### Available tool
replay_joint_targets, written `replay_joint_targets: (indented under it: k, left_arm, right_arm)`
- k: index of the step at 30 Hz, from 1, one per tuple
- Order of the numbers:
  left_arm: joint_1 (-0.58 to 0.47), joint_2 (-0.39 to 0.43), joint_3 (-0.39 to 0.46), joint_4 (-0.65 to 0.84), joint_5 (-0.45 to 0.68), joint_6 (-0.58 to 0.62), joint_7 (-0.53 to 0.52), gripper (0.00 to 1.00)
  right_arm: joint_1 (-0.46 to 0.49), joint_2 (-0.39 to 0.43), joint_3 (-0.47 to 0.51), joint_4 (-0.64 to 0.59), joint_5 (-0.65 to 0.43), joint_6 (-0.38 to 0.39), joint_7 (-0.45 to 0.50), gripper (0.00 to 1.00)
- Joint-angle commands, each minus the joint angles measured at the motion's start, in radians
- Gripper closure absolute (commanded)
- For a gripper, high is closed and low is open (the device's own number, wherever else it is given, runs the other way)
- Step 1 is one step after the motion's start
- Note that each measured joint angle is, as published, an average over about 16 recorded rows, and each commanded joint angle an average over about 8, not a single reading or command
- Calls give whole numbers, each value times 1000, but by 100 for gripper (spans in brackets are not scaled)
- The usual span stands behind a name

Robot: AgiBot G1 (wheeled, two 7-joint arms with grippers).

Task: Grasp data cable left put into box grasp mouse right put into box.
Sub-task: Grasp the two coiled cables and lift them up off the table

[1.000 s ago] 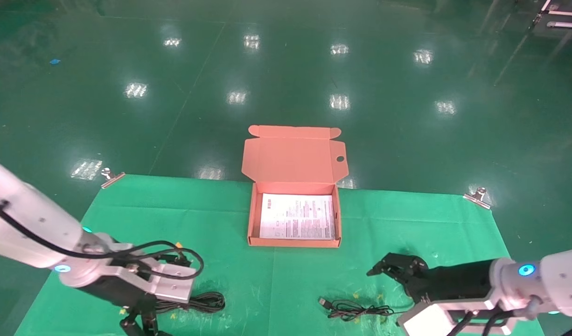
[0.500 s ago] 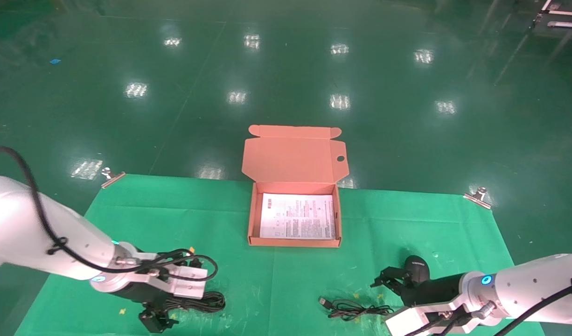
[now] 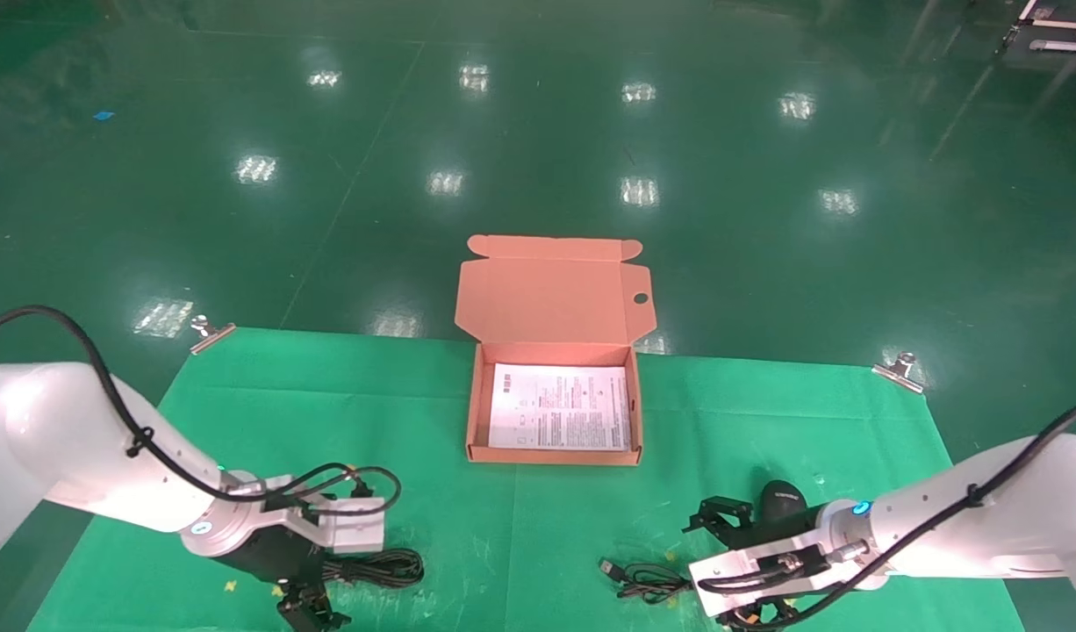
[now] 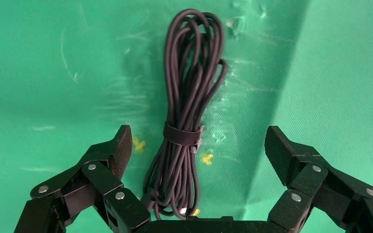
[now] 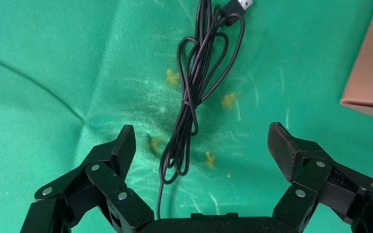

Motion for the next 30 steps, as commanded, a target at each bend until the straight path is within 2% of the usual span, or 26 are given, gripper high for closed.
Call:
replay_joint_targets:
  k: [1,2,3,10,11,30]
  left_arm:
    - [-2,13,-7,61,-13,-13,23,0]
    - [-4,18,-10,87,-17,-21,34,1]
    - [-6,24,-12,110,-20,-29,45,13]
    - [-16,52,-26,229,-37,-71,97,99]
    - [-17,54,-28,239,-39,-74,100,100]
    - [-17,52,-26,225,-38,-71,97,100]
  right_arm:
    - [8,-20,-4,-40,-7,13,-14,0]
    - [11,-27,-6,-58,-10,21,-20,0]
    - [13,-33,-6,-75,-12,30,-25,4]
    - [27,-60,-3,-163,-18,76,-48,92]
    - [29,-62,-3,-170,-19,79,-50,100]
    - [28,-58,-3,-161,-17,76,-47,100]
